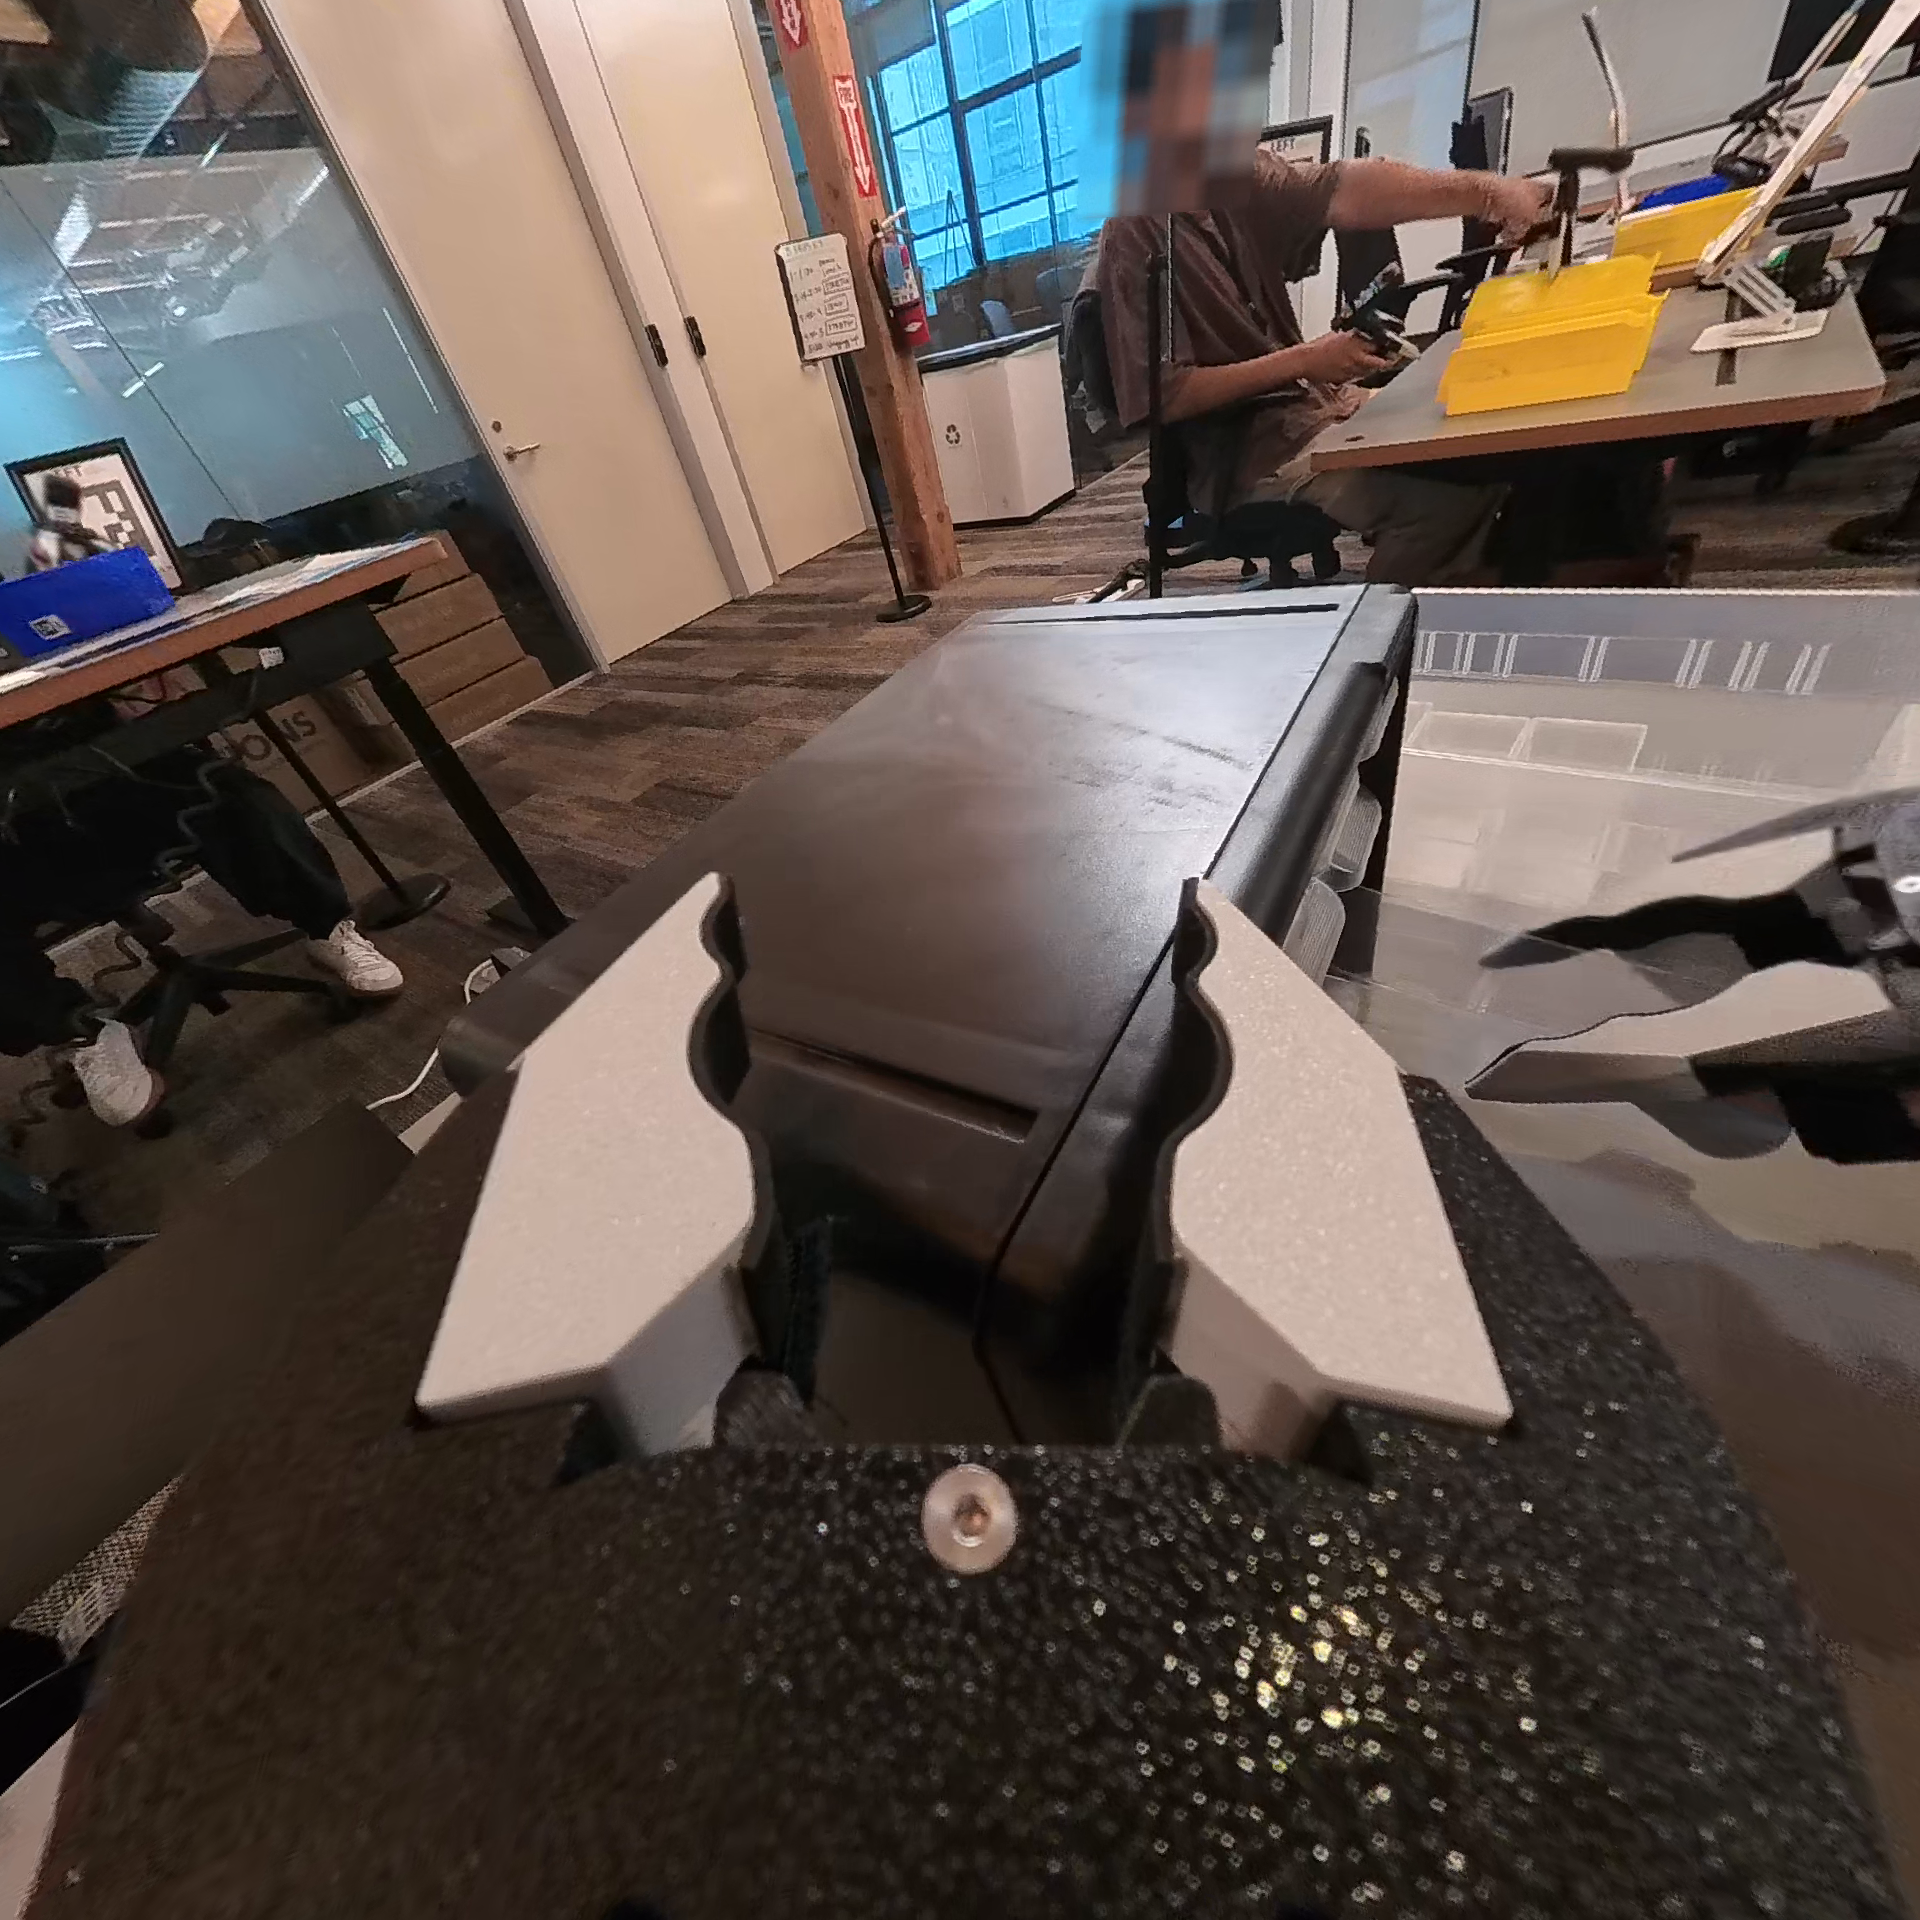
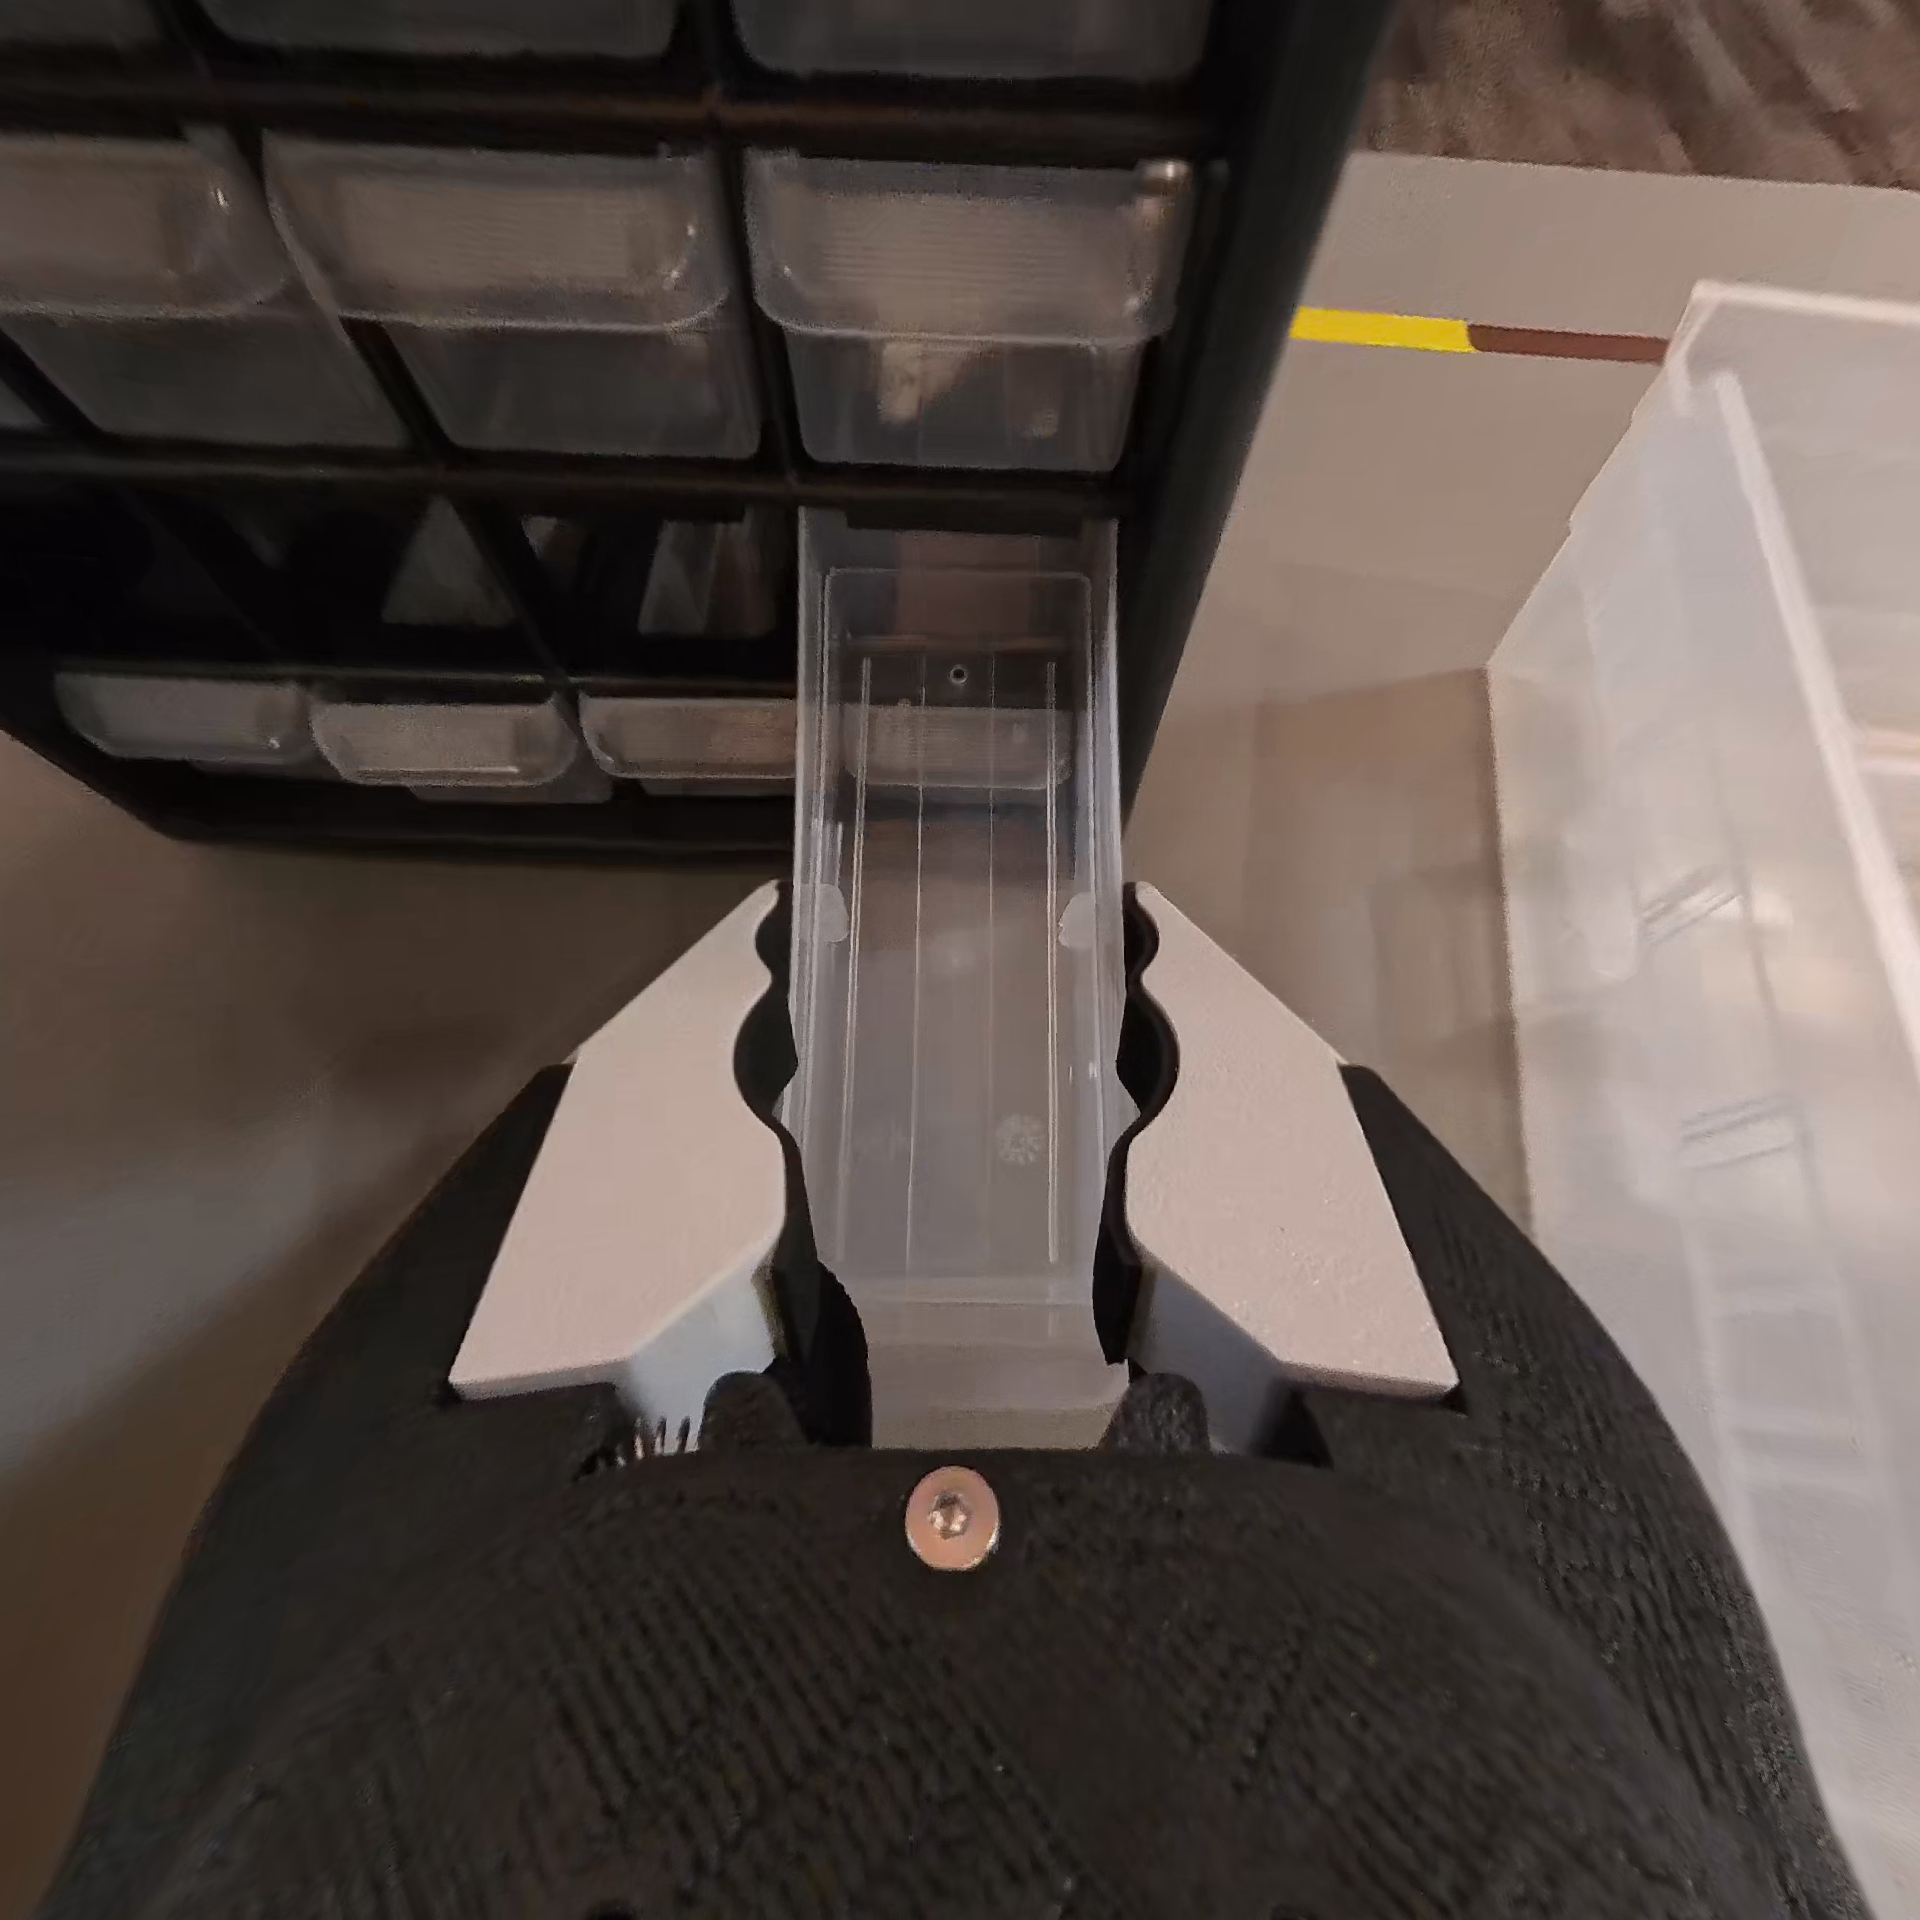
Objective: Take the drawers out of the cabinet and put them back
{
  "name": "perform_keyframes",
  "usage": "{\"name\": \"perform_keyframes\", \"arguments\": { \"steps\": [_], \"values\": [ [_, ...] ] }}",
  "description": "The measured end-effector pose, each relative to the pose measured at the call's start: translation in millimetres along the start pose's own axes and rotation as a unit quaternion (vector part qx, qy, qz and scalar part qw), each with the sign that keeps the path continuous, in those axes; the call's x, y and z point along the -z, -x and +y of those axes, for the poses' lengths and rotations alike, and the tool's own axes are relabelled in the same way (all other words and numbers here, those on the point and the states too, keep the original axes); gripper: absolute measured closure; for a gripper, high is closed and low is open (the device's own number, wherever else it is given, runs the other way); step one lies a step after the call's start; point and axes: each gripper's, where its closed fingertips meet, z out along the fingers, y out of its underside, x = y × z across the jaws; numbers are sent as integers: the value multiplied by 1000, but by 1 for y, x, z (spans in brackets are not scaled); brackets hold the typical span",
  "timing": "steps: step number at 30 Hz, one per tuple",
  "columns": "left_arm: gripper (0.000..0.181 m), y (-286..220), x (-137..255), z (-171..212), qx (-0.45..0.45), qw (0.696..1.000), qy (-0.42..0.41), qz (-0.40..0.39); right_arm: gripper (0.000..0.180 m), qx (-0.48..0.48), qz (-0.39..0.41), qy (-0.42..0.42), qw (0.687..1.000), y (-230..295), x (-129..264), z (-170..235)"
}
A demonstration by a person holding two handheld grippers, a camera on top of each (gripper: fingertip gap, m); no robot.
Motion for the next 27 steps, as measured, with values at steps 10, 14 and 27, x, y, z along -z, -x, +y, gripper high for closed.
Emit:
{"name": "perform_keyframes", "arguments": {
  "steps": [10, 14, 27],
  "values": [
    [97, 2, -2, -1, 2, 1000, 1, -10, 120, 4, -7, 37, 999, -1, 1, 3],
    [96, 1, -4, -1, 0, 1000, 1, -14, 122, 18, -19, 52, 998, -8, -2, 0],
    [94, -8, -26, -11, -59, 994, 17, -87, 123, -4, -11, 107, 994, -20, -12, 1]
  ]
}}
